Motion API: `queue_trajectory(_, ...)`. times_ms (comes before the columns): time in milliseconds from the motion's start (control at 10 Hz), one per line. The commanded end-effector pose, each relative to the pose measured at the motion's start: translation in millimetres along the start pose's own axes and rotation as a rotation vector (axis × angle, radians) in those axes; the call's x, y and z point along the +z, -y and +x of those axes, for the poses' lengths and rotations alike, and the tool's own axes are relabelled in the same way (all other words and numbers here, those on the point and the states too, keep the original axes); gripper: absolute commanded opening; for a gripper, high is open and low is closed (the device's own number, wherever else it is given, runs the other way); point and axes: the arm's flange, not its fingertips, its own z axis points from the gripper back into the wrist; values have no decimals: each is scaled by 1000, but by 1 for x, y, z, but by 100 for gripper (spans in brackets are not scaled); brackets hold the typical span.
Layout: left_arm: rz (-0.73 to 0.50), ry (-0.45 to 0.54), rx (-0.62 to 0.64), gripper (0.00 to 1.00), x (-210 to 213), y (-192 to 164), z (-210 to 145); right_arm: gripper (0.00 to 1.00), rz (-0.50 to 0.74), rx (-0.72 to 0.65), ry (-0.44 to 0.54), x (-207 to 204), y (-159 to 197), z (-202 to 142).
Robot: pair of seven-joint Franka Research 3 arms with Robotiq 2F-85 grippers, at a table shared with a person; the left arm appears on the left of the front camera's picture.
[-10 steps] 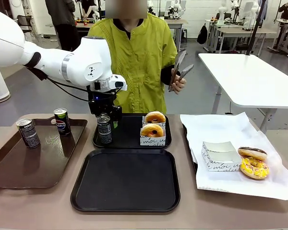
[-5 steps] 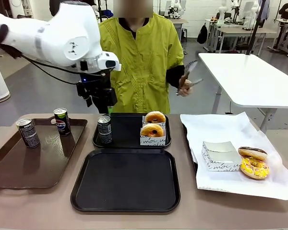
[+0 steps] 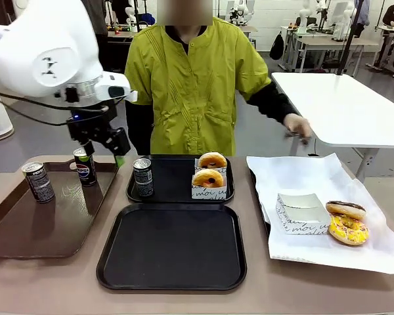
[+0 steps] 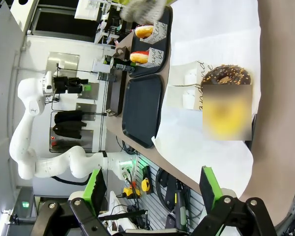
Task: Set up donuts and drinks on trays.
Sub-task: Pick up one Pepsi coke from the Handle tray and place it on the Flat Tray without a Pepsi coke.
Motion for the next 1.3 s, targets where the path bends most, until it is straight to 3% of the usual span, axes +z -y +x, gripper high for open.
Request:
queue_trajectory(0,-38,46,28,100,2,-16,-14,100,17,5,15,-2,-1,0)
queue_trajectory(100,0,0,0,100,0,0,0,100,17,5,15,-2,-1,0)
queue_trajectory(600,-11,0,0,100,-2,1,-5,100,17,5,15,-2,-1,0)
queue_trajectory(800,-44,-24,67,100,14,-70,17,100,17,5,15,-2,-1,0)
queue_trajectory(1000,-90,-33,188,100,10,-135,-19,100,17,5,15,-2,-1,0)
queue_trajectory(1200,-111,-82,268,100,-3,-186,-16,100,17,5,15,-2,-1,0)
